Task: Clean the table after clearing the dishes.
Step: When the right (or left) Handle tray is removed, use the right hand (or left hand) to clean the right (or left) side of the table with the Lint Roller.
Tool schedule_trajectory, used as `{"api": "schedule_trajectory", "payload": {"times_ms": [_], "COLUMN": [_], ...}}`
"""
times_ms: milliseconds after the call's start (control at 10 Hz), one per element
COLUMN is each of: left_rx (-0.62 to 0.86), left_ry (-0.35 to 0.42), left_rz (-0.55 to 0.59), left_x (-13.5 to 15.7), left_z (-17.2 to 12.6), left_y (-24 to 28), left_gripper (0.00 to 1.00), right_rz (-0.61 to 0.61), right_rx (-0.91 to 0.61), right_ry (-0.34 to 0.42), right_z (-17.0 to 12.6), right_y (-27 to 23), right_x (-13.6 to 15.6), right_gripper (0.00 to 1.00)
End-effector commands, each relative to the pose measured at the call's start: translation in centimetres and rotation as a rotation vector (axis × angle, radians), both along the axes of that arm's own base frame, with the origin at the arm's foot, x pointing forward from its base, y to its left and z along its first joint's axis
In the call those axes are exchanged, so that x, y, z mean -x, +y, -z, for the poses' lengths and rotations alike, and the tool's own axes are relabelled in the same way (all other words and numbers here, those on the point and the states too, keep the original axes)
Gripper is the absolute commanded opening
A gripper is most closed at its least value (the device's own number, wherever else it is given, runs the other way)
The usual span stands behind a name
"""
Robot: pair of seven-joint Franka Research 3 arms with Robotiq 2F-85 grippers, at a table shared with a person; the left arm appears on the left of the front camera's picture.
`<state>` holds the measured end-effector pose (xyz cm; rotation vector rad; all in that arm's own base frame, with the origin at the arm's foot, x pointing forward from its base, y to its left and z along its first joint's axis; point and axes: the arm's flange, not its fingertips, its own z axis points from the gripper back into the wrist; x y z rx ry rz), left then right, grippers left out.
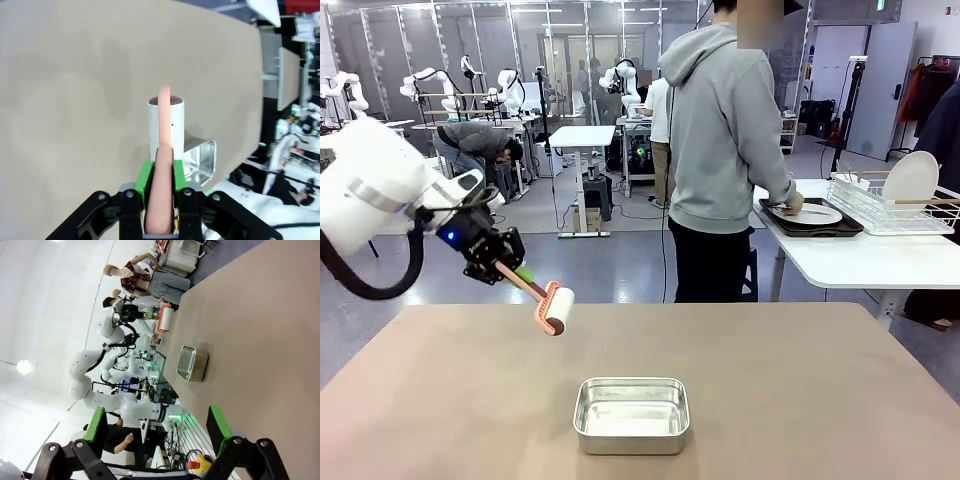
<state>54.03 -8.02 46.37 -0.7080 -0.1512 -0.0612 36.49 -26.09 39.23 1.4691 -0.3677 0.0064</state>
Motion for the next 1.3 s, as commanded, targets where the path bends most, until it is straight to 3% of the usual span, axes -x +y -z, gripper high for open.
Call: {"api": "schedule_trajectory", "payload": {"times_ms": [0,600,1200], "left_rx": [0.137,0.252,0.286], "left_ry": [-0.033,-0.039,0.011], "left_rz": [0.029,0.054,0.051], "left_x": [0.5,0.3,-0.1], "left_z": [3.6,12.8,17.6], "left_y": [0.9,3.2,6.9], "left_gripper": [0.22,0.22,0.22], "right_rz": [-0.005,-0.005,-0.005], "right_rx": [-0.001,-0.001,-0.001], "right_ry": [-0.017,-0.017,-0.017], "right_z": [-0.2,-0.2,-0.2], "right_y": [0.1,0.1,0.1], "right_x": [0.2,0.2,0.2], "right_gripper": [1.00,1.00,1.00]}}
